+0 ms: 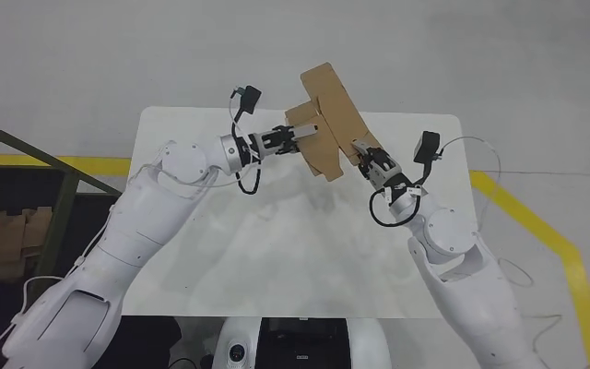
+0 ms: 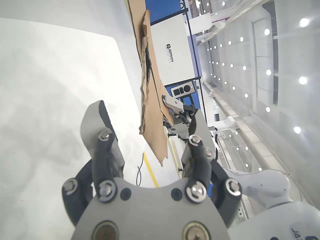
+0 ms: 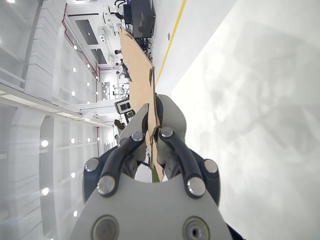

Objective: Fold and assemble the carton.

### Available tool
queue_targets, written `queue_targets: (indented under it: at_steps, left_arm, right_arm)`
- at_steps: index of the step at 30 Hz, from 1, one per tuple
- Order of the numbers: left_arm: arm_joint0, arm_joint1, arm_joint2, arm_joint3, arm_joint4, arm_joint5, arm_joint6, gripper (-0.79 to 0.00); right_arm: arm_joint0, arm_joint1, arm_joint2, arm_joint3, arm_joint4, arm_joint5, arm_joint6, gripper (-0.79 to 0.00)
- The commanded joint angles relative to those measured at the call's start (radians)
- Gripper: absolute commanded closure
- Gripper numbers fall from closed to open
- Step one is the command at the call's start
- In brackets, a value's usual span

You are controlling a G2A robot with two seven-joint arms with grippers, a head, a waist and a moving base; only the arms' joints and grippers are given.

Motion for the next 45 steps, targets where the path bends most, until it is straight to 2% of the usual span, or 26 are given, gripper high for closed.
queue_targets:
  at_steps: [1,13,15,16,18,19,20,21,23,29,34,40,45]
  left_arm:
    - [-0.001,-0.003,-0.001,0.006,-0.006,0.001,-0.003,-0.391]
    - [-0.004,-0.018,-0.014,0.022,-0.019,0.003,-0.016,-0.225]
    - [-0.004,-0.02,-0.019,0.023,-0.025,0.002,-0.018,-0.191]
    - [-0.004,-0.021,-0.02,0.024,-0.026,0.002,-0.02,-0.179]
    - [-0.004,-0.023,-0.024,0.027,-0.03,0.0,-0.022,-0.129]
    - [-0.005,-0.024,-0.025,0.028,-0.031,0.0,-0.024,-0.086]
    - [-0.005,-0.025,-0.026,0.03,-0.031,0.0,-0.026,-0.068]
    - [-0.006,-0.026,-0.028,0.032,-0.032,0.0,-0.027,-0.049]
    - [-0.007,-0.028,-0.032,0.037,-0.036,0.0,-0.029,0.0]
    - [-0.01,-0.031,-0.051,0.049,-0.04,-0.004,-0.043,0.0]
    - [-0.01,-0.027,-0.082,0.051,-0.04,-0.013,-0.075,0.0]
    - [-0.024,-0.019,-0.102,0.045,-0.026,0.013,-0.205,0.0]
    - [-0.048,-0.013,-0.111,0.062,-0.052,0.045,-0.38,0.0]
  right_arm:
    - [0.002,-0.002,-0.003,0.002,-0.001,0.0,-0.002,0.0]
    - [0.01,-0.013,-0.009,0.01,-0.003,-0.004,0.007,0.0]
    - [0.009,-0.015,-0.008,0.009,-0.008,-0.005,-0.002,-0.068]
    - [0.007,-0.016,-0.008,0.008,-0.007,-0.005,-0.003,-0.129]
    - [0.004,-0.017,-0.002,0.007,-0.006,-0.005,-0.008,-0.311]
    - [0.001,-0.017,0.001,0.005,-0.008,-0.005,-0.011,-0.493]
    - [-0.002,-0.018,0.004,0.003,-0.011,-0.005,-0.013,-0.763]
    - [-0.006,-0.018,0.009,0.0,-0.012,-0.006,-0.014,-0.785]
    - [-0.015,-0.018,0.019,-0.006,-0.013,-0.007,-0.016,-0.785]
    - [-0.036,-0.016,0.067,-0.006,-0.007,-0.028,-0.005,-0.785]
    - [-0.048,-0.005,0.126,0.0,-0.057,-0.089,0.069,-0.785]
    - [-0.057,0.013,0.193,-0.003,-0.123,-0.169,0.237,-0.785]
    - [-0.05,0.021,0.23,0.04,-0.08,-0.258,0.39,-0.785]
